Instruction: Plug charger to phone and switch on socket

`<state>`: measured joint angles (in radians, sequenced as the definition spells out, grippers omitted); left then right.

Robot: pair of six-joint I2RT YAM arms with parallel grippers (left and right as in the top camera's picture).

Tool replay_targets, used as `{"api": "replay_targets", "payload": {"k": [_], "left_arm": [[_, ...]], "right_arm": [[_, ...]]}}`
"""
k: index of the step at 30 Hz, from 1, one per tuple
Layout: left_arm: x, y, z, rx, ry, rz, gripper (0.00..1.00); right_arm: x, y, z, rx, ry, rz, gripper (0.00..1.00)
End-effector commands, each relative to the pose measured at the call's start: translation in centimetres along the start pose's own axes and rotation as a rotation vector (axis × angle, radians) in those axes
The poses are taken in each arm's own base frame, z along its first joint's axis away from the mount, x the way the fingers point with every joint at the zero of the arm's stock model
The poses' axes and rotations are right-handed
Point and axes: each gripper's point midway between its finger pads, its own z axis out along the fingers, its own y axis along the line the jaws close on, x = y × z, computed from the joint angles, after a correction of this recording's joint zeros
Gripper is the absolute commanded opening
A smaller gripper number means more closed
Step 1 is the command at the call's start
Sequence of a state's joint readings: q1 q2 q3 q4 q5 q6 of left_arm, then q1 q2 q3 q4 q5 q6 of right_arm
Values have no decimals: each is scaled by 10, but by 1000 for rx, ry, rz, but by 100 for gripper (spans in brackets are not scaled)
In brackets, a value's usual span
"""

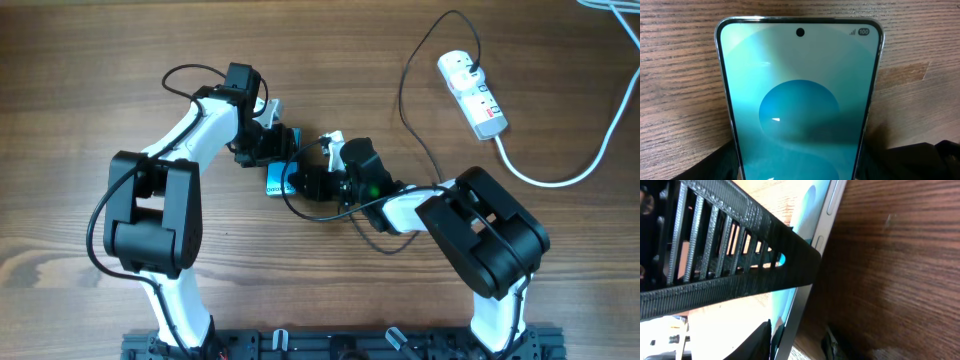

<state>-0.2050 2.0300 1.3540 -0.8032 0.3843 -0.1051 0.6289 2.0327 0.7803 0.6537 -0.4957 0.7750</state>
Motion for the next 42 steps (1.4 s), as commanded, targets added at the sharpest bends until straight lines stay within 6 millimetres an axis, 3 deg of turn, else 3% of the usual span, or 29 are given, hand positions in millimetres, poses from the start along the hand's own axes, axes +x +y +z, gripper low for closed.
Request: {"api": "replay_targets", "payload": {"k": [1, 6, 10, 18, 28, 36, 42], "left_arm": [[6, 1, 9, 15, 28, 15, 66], [6, 1, 9, 15, 28, 15, 67], [5, 1, 9, 16, 25, 16, 68], [5, 1, 9, 16, 25, 16, 71], [5, 1, 9, 15, 24, 16, 97], [-5, 9, -7, 51, -8, -27, 88], [-8, -12, -24, 298, -17, -7, 88]], "right_arm": [[2, -10, 8, 18, -3, 15, 36], [-3, 7, 10, -42, -17, -21, 34], [0, 16, 12, -63, -18, -39, 18], [-1, 17, 12, -67, -19, -38, 4], [0, 25, 9, -129, 12, -12, 4], [-21, 36, -16, -295, 53, 56, 4], [-21, 40, -21, -330, 73, 69, 4]]}}
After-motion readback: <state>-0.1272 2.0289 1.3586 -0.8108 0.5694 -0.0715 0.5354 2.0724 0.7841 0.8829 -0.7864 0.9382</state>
